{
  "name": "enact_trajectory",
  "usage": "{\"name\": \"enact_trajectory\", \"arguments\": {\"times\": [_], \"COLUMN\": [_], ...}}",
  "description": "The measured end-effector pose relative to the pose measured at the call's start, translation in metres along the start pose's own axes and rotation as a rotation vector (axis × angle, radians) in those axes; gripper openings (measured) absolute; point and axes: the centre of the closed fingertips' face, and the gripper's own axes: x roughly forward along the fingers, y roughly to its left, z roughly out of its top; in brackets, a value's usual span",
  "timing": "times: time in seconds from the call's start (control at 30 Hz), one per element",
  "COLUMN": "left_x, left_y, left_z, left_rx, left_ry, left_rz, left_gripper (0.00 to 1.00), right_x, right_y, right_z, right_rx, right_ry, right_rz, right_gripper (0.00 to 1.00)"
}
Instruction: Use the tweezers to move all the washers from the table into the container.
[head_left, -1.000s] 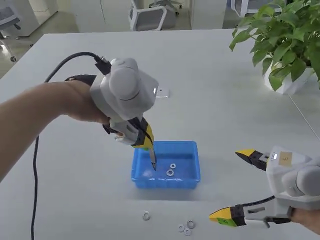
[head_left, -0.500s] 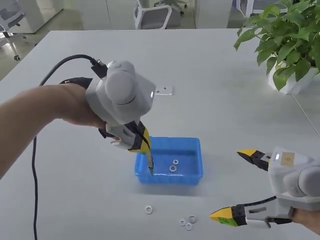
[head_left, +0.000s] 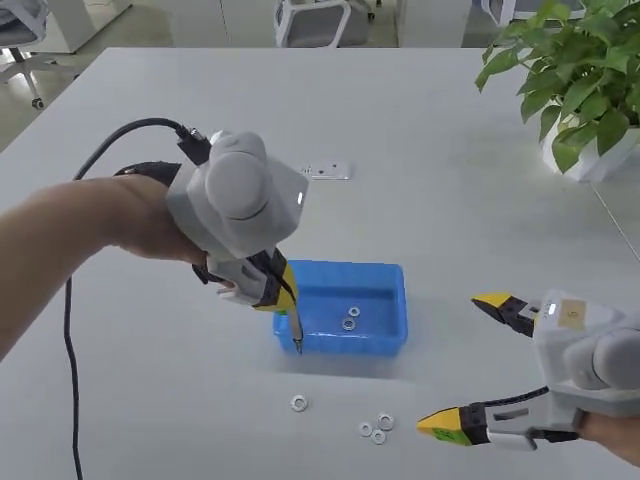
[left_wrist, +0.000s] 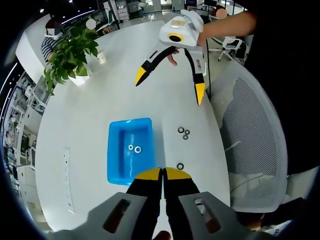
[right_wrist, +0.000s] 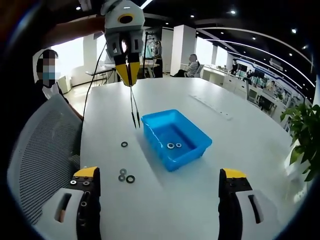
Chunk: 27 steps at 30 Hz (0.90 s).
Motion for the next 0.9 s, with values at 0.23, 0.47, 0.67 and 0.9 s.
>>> {"name": "enact_trajectory", "arguments": {"times": [0.23,0.47,0.67,0.9], "left_x": [0.006,0.010,0.016,0.024], "left_y": [-0.007,-0.015,-0.022,-0.032], "left_z": [-0.004,-0.007,-0.011,-0.013], "left_rx": [-0.007,-0.016,-0.019,-0.028], "left_ry": [0.002,-0.002,0.001,0.001], "left_rz": [-0.005,-0.006,-0.007,-0.019], "left_gripper": [0.03,0.03,0.03,0.03], "right_x": [0.001,0.004,0.006,0.007], "right_y": [0.003,0.008,0.012,0.015], "right_z": [-0.002,-0.003,-0.005,-0.006], "right_rx": [-0.005,-0.009,-0.012,-0.012], "right_ry": [0.006,0.008,0.011,0.015], "right_rz": [0.009,0.017,0.025,0.031], "right_gripper": [0.99,0.98,0.97,0.96]}}
